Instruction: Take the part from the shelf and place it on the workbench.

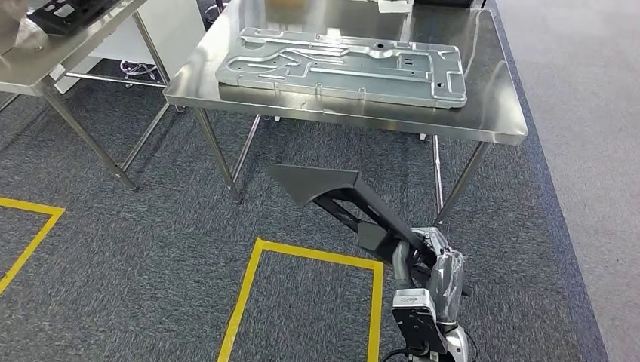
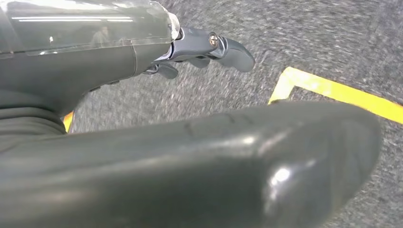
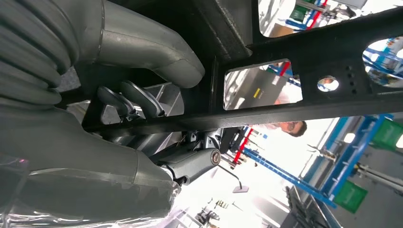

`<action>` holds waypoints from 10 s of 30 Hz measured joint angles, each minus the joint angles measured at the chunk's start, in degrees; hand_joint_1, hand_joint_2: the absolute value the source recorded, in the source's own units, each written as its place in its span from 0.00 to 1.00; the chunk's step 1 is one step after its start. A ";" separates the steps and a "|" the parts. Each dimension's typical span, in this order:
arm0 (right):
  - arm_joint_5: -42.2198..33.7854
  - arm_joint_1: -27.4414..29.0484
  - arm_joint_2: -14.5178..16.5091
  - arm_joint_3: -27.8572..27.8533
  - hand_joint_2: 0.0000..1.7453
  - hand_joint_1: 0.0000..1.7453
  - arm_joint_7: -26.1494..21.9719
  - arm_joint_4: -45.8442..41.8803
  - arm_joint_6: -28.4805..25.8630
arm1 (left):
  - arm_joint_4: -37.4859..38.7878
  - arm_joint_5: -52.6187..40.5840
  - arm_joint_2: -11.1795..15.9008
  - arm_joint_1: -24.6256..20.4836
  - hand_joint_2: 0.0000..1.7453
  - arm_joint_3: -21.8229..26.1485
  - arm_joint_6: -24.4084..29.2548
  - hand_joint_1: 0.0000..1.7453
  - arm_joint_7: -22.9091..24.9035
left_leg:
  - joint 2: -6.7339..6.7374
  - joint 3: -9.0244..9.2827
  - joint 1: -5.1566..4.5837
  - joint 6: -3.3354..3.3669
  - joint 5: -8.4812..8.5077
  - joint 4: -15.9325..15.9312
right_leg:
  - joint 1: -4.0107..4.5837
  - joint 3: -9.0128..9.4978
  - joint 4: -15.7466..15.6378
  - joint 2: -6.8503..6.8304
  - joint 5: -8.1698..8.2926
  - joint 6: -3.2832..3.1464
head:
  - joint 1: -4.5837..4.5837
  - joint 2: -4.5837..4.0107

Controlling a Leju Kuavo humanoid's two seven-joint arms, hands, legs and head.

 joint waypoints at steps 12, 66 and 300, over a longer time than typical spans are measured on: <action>1.56 0.65 -0.65 -0.02 1.00 1.00 1.39 -1.04 -0.04 | 0.01 -0.17 -0.13 0.22 0.00 0.03 -0.22 0.00 0.08 | -0.43 4.09 -1.08 3.14 -2.13 -0.82 | 1.22 -7.62 8.09 0.01 0.53 -0.02 | 0.12 0.00; 22.73 -33.96 -17.01 -7.99 1.00 1.00 25.22 -1.20 11.38 | 0.37 -3.63 0.54 -0.59 0.00 -0.59 -1.76 0.00 0.86 | -0.42 -3.13 -0.34 1.92 4.79 -0.67 | 0.73 1.41 2.54 0.85 -4.64 0.87 | -1.37 0.00; 20.65 -11.49 3.42 -82.14 0.00 0.00 9.62 85.96 15.86 | 0.35 3.73 1.82 -0.31 0.00 5.29 1.36 0.00 2.67 | -1.00 -3.38 -0.02 -1.08 -5.83 9.95 | 0.58 -1.02 -0.72 -0.69 0.93 -2.29 | -1.68 0.00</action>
